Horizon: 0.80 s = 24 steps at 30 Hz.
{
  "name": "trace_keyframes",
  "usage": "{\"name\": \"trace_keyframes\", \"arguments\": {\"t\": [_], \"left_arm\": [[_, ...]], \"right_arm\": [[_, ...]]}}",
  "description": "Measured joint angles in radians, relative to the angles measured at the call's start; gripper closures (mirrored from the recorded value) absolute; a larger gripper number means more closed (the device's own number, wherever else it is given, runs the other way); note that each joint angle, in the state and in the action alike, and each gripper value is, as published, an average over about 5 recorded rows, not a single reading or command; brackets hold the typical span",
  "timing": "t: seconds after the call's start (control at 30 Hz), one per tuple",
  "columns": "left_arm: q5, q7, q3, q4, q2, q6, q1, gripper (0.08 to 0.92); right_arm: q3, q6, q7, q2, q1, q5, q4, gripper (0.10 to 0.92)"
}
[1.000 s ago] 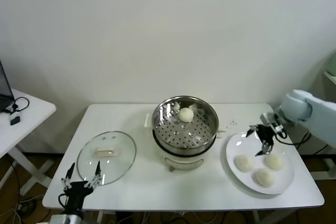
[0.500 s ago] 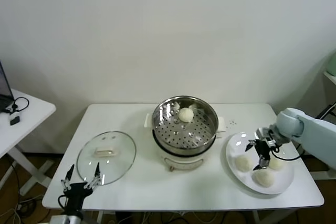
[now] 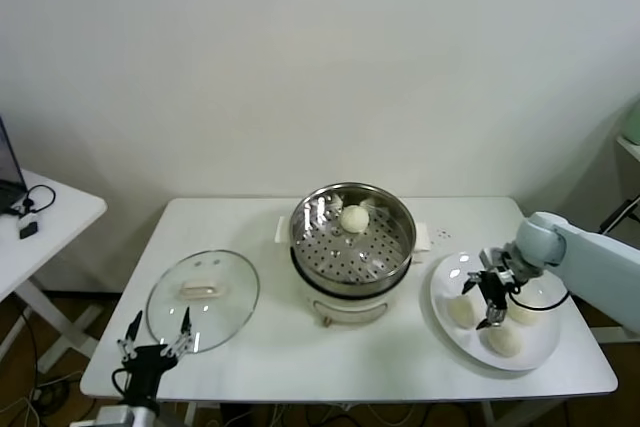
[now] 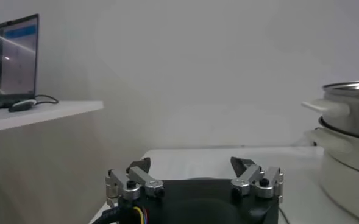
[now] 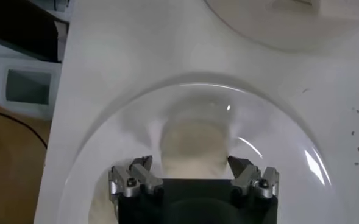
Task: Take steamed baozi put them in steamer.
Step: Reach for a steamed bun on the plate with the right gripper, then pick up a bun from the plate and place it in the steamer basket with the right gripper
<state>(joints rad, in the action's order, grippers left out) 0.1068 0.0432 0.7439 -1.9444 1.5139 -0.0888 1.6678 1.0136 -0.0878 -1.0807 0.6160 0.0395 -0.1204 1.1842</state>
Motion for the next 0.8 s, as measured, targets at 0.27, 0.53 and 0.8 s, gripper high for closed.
{"name": "trace_keyframes", "arguments": {"t": [0.27,0.53,0.8], "left_arm": [[0.000,0.000,0.000,0.001,0.000,0.000,0.001,0.177],[0.000,0.000,0.003,0.000,0.002,-0.002,0.005,0.177],[0.009,-0.001,0.006,-0.002,0.002,-0.005,0.008,0.177]], "right_arm": [[-0.012,-0.001,-0.001,0.013,-0.014,0.006,-0.010,0.353],[-0.020,-0.003,0.000,0.010,-0.012,0.000,-0.007,0.396],[0.027,-0.016,0.000,-0.024,0.070,-0.059,0.022,0.405]]}}
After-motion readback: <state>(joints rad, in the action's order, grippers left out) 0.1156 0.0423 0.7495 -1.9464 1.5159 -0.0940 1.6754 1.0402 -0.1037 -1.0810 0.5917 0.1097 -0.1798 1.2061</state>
